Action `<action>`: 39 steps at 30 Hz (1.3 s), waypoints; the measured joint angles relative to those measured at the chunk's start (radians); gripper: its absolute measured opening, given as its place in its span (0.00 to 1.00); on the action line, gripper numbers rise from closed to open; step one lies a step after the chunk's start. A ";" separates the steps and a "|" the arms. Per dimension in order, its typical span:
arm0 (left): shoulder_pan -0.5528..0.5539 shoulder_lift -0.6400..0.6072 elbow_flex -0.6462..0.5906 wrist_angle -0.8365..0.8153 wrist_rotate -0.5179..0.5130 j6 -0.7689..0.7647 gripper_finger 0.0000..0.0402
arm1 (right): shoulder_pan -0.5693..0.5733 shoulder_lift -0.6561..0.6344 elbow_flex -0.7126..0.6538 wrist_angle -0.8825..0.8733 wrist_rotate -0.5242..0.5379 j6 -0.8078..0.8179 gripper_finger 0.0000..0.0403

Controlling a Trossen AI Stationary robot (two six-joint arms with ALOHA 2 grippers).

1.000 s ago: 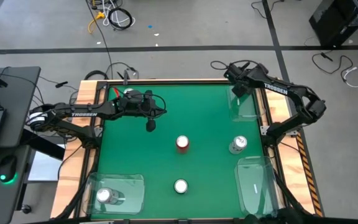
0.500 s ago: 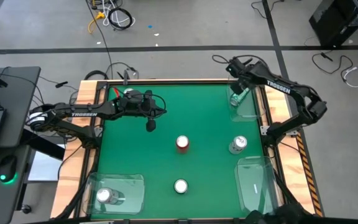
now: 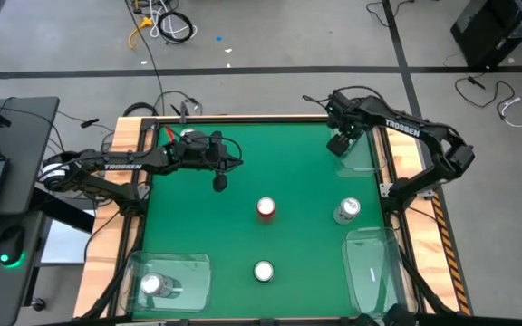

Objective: Sort soda cans
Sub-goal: Put the top green soda can into the top right transparent bin

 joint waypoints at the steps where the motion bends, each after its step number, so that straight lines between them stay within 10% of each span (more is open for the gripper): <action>1: 0.000 0.000 0.000 0.000 0.000 0.000 0.00 | 0.006 0.003 0.000 0.000 0.018 0.005 0.63; 5: 0.000 0.000 0.000 -0.001 0.000 0.000 0.00 | 0.039 0.004 0.000 -0.015 0.029 0.014 0.54; 12: 0.000 0.000 0.000 -0.003 0.000 0.004 0.00 | 0.073 0.002 -0.003 -0.015 -0.113 0.010 0.04; 25: 0.000 0.000 0.000 -0.007 0.000 0.005 0.00 | 0.030 0.002 -0.165 0.134 -0.133 0.068 0.00; 39: 0.000 0.000 0.000 -0.007 -0.007 0.005 0.00 | 0.018 -0.007 -0.180 0.170 0.131 0.115 0.00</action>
